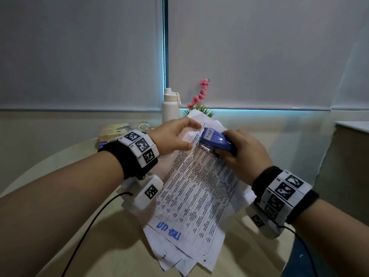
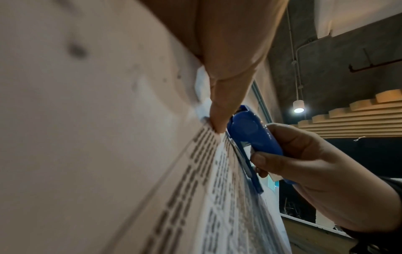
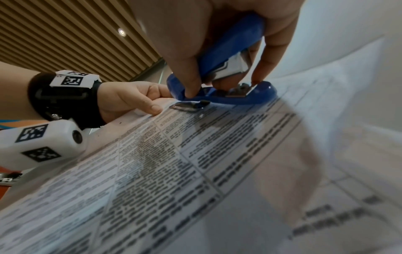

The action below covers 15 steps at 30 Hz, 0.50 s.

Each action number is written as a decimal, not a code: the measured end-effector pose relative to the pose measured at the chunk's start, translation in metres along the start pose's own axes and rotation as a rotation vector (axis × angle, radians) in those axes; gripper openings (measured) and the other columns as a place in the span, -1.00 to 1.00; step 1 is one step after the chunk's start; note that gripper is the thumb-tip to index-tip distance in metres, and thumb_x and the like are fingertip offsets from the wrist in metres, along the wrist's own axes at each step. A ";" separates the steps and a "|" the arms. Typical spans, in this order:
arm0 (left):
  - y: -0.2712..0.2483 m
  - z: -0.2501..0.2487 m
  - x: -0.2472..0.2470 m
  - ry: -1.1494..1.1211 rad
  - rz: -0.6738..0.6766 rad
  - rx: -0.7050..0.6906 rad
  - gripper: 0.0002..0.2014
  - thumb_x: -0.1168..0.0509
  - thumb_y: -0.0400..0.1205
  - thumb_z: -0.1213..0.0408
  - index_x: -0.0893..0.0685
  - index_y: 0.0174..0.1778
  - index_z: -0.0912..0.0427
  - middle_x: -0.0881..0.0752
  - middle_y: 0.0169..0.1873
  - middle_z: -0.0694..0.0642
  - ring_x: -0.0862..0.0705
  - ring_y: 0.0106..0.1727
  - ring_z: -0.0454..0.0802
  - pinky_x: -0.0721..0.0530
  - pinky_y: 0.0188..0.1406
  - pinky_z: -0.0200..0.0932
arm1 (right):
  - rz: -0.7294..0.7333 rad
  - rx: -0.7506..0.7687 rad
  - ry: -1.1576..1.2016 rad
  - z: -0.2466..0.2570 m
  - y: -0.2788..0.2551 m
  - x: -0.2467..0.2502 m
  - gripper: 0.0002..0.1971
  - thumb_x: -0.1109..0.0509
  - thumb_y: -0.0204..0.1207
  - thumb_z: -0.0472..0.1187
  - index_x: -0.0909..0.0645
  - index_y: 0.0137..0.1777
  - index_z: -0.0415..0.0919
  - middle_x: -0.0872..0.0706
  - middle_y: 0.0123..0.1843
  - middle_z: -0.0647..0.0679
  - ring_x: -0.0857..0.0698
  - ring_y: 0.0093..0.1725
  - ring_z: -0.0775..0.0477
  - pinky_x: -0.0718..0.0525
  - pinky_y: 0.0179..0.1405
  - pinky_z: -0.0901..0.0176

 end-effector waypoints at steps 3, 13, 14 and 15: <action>-0.001 -0.002 -0.003 0.008 0.015 0.012 -0.46 -0.49 0.47 0.43 -0.54 0.37 0.10 -0.59 0.24 -0.11 -0.53 0.35 -0.14 -0.36 0.38 -0.29 | -0.011 0.009 -0.010 0.002 0.000 -0.001 -0.68 -0.46 0.44 -0.11 -0.61 0.19 -0.09 -0.61 -0.08 -0.07 -0.44 -0.21 -0.03 -0.32 -0.26 0.21; -0.002 -0.006 -0.004 -0.014 -0.047 0.007 -0.51 -0.48 0.47 0.43 -0.58 0.31 0.12 -0.63 0.11 -0.11 -0.57 0.20 -0.15 -0.42 0.16 -0.37 | -0.030 0.027 0.026 0.010 0.003 -0.010 -0.69 -0.44 0.45 -0.16 -0.60 0.18 -0.16 -0.65 -0.08 -0.14 -0.59 -0.20 -0.20 -0.35 -0.27 0.19; -0.001 -0.006 -0.003 -0.021 -0.057 -0.002 -0.51 -0.48 0.47 0.44 -0.58 0.32 0.13 -0.63 0.12 -0.10 -0.57 0.21 -0.16 -0.42 0.13 -0.47 | -0.022 -0.015 0.068 0.008 0.004 -0.011 -0.68 -0.42 0.46 -0.14 -0.58 0.20 -0.14 -0.66 -0.04 -0.14 -0.58 -0.15 -0.18 -0.34 -0.24 0.19; 0.000 -0.007 -0.002 -0.018 -0.062 -0.010 -0.51 -0.47 0.47 0.46 -0.57 0.33 0.15 -0.63 0.12 -0.09 -0.57 0.20 -0.18 -0.40 0.08 -0.60 | -0.019 -0.032 0.086 0.007 0.004 -0.013 -0.68 -0.41 0.48 -0.13 -0.56 0.22 -0.14 -0.66 -0.01 -0.14 -0.57 -0.13 -0.17 -0.35 -0.23 0.18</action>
Point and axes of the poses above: each hand's wrist, its own y-axis towards the middle knuckle, its own x-axis out of the back of the hand, z = x × y, the point moved 4 cm from there along y, towards the middle knuckle
